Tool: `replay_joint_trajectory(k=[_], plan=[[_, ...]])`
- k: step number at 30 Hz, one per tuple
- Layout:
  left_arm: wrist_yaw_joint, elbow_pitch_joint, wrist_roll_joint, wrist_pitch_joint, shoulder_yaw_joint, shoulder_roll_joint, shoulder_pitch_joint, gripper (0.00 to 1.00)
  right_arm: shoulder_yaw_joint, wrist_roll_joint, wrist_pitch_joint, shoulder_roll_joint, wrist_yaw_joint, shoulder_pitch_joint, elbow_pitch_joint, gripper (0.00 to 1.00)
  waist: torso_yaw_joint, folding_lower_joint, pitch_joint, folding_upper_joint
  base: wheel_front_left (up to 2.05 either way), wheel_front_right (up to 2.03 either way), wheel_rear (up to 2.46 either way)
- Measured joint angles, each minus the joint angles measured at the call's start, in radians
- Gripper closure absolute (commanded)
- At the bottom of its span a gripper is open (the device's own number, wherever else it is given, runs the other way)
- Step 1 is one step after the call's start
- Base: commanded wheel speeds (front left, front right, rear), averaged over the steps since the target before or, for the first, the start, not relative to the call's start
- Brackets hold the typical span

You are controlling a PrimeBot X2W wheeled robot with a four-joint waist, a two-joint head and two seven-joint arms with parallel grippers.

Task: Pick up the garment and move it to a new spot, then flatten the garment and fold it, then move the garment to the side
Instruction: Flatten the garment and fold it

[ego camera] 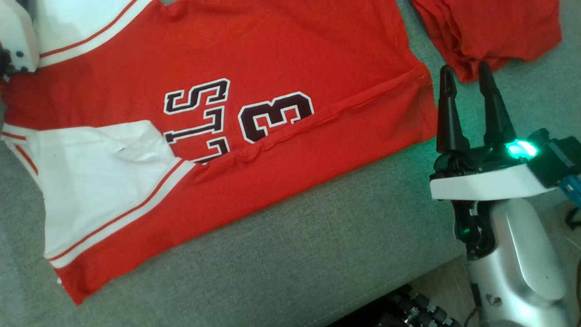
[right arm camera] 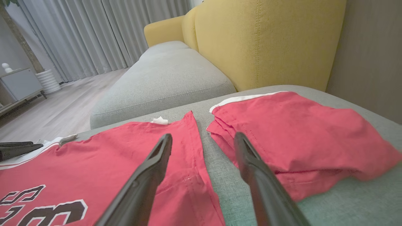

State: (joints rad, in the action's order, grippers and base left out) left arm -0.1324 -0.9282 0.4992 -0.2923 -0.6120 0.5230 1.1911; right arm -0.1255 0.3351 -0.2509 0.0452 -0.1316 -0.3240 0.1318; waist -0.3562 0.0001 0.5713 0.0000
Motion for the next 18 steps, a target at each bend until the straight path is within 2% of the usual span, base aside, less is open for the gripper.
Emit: replay_joint_trajectory(k=[1, 2, 3, 8, 11, 18], plan=[[0.000, 0.002, 0.019, -0.011, -0.007, 0.000, 0.002, 0.22, 0.001, 0.000, 0.000, 0.000, 0.000, 0.000, 0.000, 0.00, -0.001, 0.0000, 0.002, 0.0000, 0.00, 0.00, 0.00], [0.000, 0.005, 0.039, -0.024, -0.016, 0.000, 0.005, 0.54, 0.002, 0.003, 0.000, 0.000, 0.000, 0.000, 0.000, 0.00, -0.001, 0.0000, 0.002, 0.0000, 0.00, 0.00, 0.00], [0.000, 0.012, 0.058, -0.034, -0.032, 0.000, 0.008, 1.00, 0.003, 0.006, 0.000, 0.000, 0.000, 0.000, 0.001, 0.00, 0.001, 0.0000, 0.001, 0.0000, 0.00, 0.00, 0.00], [0.000, 0.029, 0.102, -0.006, -0.087, -0.005, 0.002, 1.00, 0.020, -0.010, 0.000, 0.000, 0.000, -0.001, 0.015, 0.00, 0.017, 0.0000, -0.016, 0.0000, 0.00, 0.00, 0.00], [0.000, 0.030, 0.109, 0.060, -0.108, -0.019, -0.014, 1.00, 0.044, -0.045, 0.000, 0.000, 0.000, -0.014, 0.022, 0.00, 0.037, 0.0000, -0.034, 0.0000, 0.00, 0.00, 0.00], [0.000, 0.079, 0.130, 0.270, -0.145, -0.098, -0.028, 1.00, 0.090, -0.170, 0.002, 0.001, 0.000, -0.057, 0.100, 0.00, 0.120, -0.0001, -0.091, 0.0000, 0.00, 0.00, 0.00]])
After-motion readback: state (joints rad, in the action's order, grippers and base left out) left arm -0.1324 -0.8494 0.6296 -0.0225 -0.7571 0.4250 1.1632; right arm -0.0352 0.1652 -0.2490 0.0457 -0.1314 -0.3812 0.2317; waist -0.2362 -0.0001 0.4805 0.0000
